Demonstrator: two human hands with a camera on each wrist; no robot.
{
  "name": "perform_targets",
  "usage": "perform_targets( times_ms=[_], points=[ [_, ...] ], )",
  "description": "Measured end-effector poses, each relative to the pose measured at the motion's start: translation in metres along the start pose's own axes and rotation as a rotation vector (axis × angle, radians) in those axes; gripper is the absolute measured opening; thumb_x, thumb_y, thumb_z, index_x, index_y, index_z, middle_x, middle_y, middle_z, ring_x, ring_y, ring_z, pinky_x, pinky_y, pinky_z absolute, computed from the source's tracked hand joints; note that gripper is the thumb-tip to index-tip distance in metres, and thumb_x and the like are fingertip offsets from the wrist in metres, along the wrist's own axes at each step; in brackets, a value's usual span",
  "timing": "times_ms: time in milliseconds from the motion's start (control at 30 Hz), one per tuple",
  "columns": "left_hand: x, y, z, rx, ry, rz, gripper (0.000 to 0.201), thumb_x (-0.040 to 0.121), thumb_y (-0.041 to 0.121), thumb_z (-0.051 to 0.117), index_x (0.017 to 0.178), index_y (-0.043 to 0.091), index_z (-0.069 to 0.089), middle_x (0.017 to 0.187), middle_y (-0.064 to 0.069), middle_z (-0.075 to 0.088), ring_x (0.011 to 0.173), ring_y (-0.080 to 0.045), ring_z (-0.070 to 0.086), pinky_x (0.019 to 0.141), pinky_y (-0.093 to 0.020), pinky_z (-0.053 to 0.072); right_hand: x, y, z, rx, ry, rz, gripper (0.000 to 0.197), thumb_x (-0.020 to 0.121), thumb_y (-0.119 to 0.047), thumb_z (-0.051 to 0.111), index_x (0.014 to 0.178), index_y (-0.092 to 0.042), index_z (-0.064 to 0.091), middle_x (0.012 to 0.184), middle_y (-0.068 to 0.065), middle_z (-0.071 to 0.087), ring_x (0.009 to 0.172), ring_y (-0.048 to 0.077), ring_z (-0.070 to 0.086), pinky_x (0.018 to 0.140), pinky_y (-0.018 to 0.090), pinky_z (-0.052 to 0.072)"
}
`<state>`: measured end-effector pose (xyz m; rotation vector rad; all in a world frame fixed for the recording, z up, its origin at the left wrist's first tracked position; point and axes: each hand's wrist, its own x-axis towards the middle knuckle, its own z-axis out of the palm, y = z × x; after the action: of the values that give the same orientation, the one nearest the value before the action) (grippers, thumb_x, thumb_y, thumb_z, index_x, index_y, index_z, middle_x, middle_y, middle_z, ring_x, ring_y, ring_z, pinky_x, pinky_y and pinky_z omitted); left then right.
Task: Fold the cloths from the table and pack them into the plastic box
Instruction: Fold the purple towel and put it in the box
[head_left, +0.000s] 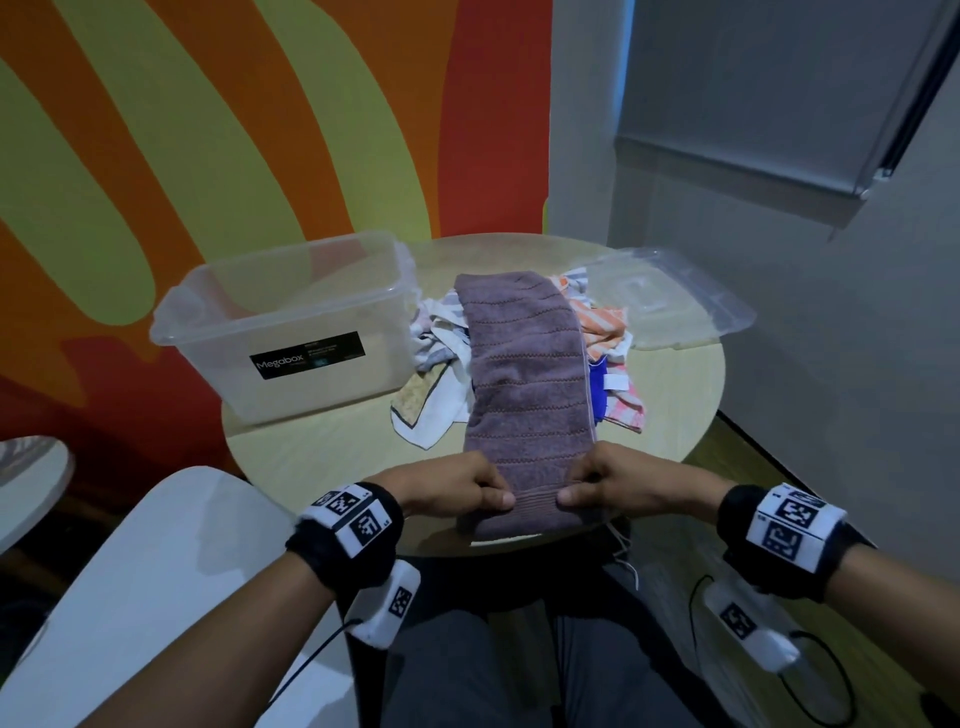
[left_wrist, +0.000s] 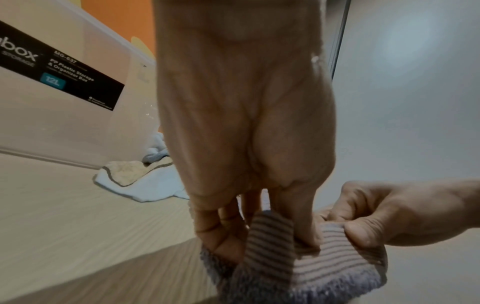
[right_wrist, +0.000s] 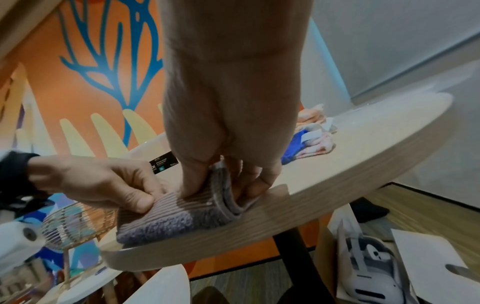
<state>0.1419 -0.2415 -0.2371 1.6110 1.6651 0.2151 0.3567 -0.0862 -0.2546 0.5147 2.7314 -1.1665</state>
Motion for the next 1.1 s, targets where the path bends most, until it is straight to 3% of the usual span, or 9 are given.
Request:
perform_targets(
  times_ms=[167, 367, 467, 533, 600, 700, 867, 933, 1100],
  points=[
    [0.0, 0.005, 0.002, 0.048, -0.02, -0.042, 0.033, 0.104, 0.026, 0.059, 0.071, 0.027, 0.064, 0.077, 0.007, 0.062, 0.067, -0.006, 0.054, 0.073, -0.029, 0.045, -0.005, 0.003, 0.0, -0.012, -0.08, 0.008, 0.035, 0.098, -0.036, 0.065, 0.067, -0.021, 0.058, 0.083, -0.005, 0.057, 0.07, 0.006, 0.053, 0.071, 0.027, 0.044],
    [0.024, 0.006, -0.021, 0.233, 0.209, -0.073, 0.014, 0.105, 0.015, 0.054, 0.093, 0.016, 0.061, 0.091, -0.006, 0.061, 0.084, -0.022, 0.053, 0.071, -0.028, 0.033, 0.021, 0.006, -0.019, -0.162, 0.151, 0.072, 0.035, 0.097, -0.034, 0.067, 0.066, -0.02, 0.059, 0.073, 0.004, 0.065, 0.062, 0.01, 0.055, 0.058, 0.024, 0.042],
    [0.028, -0.003, -0.024, 0.197, 0.22, -0.076, 0.012, 0.103, 0.016, 0.06, 0.099, 0.012, 0.071, 0.094, 0.0, 0.068, 0.08, -0.011, 0.057, 0.074, -0.026, 0.038, 0.023, 0.008, -0.02, -0.096, 0.175, 0.111, 0.034, 0.095, -0.033, 0.071, 0.068, -0.012, 0.064, 0.07, 0.004, 0.065, 0.06, 0.011, 0.057, 0.058, 0.025, 0.043],
    [0.024, -0.01, -0.022, 0.111, 0.161, -0.06, 0.024, 0.103, 0.016, 0.06, 0.08, 0.018, 0.068, 0.071, 0.016, 0.062, 0.061, 0.003, 0.05, 0.068, -0.027, 0.039, 0.019, 0.01, -0.019, -0.044, 0.115, 0.121, 0.038, 0.099, -0.034, 0.065, 0.066, -0.016, 0.062, 0.07, 0.006, 0.064, 0.063, 0.013, 0.056, 0.062, 0.029, 0.044],
    [0.019, -0.014, -0.017, 0.059, 0.104, -0.019, 0.046, 0.105, 0.016, 0.056, 0.06, 0.025, 0.05, 0.054, 0.014, 0.046, 0.051, -0.003, 0.039, 0.062, -0.03, 0.034, 0.016, 0.011, -0.016, -0.06, 0.073, 0.121, 0.04, 0.102, -0.033, 0.06, 0.068, -0.011, 0.061, 0.083, 0.017, 0.065, 0.072, 0.025, 0.057, 0.069, 0.038, 0.047],
    [0.016, -0.01, -0.013, 0.056, 0.064, -0.038, 0.051, 0.107, 0.025, 0.054, 0.059, 0.022, 0.036, 0.057, 0.005, 0.033, 0.05, -0.009, 0.029, 0.059, -0.032, 0.028, 0.018, 0.011, -0.01, -0.124, 0.086, 0.11, 0.04, 0.101, -0.031, 0.06, 0.068, -0.008, 0.06, 0.092, 0.023, 0.064, 0.075, 0.028, 0.057, 0.07, 0.037, 0.046],
    [0.02, -0.005, -0.01, 0.099, 0.114, -0.147, 0.043, 0.098, 0.034, 0.069, 0.062, 0.014, 0.054, 0.06, 0.0, 0.055, 0.055, -0.011, 0.049, 0.054, -0.021, 0.039, 0.023, 0.008, -0.007, -0.207, 0.084, 0.129, 0.037, 0.089, -0.031, 0.072, 0.055, -0.024, 0.058, 0.074, 0.002, 0.065, 0.066, 0.012, 0.058, 0.062, 0.03, 0.045],
    [0.022, -0.003, -0.006, 0.068, 0.187, -0.135, 0.026, 0.092, 0.026, 0.075, 0.074, 0.013, 0.061, 0.07, 0.0, 0.063, 0.065, -0.013, 0.057, 0.061, -0.024, 0.044, 0.021, 0.005, -0.003, -0.213, 0.159, 0.117, 0.028, 0.085, -0.027, 0.076, 0.064, -0.027, 0.057, 0.078, -0.003, 0.064, 0.069, 0.01, 0.057, 0.061, 0.025, 0.042],
    [0.015, 0.007, 0.007, 0.259, 0.396, 0.085, 0.003, 0.087, 0.013, 0.073, 0.086, 0.012, 0.07, 0.089, 0.0, 0.062, 0.085, -0.018, 0.057, 0.071, -0.027, 0.044, 0.014, -0.002, 0.025, -0.584, 0.381, -0.048, 0.009, 0.092, -0.027, 0.065, 0.093, -0.025, 0.057, 0.106, -0.001, 0.053, 0.101, 0.02, 0.046, 0.077, 0.036, 0.033]
  ],
)
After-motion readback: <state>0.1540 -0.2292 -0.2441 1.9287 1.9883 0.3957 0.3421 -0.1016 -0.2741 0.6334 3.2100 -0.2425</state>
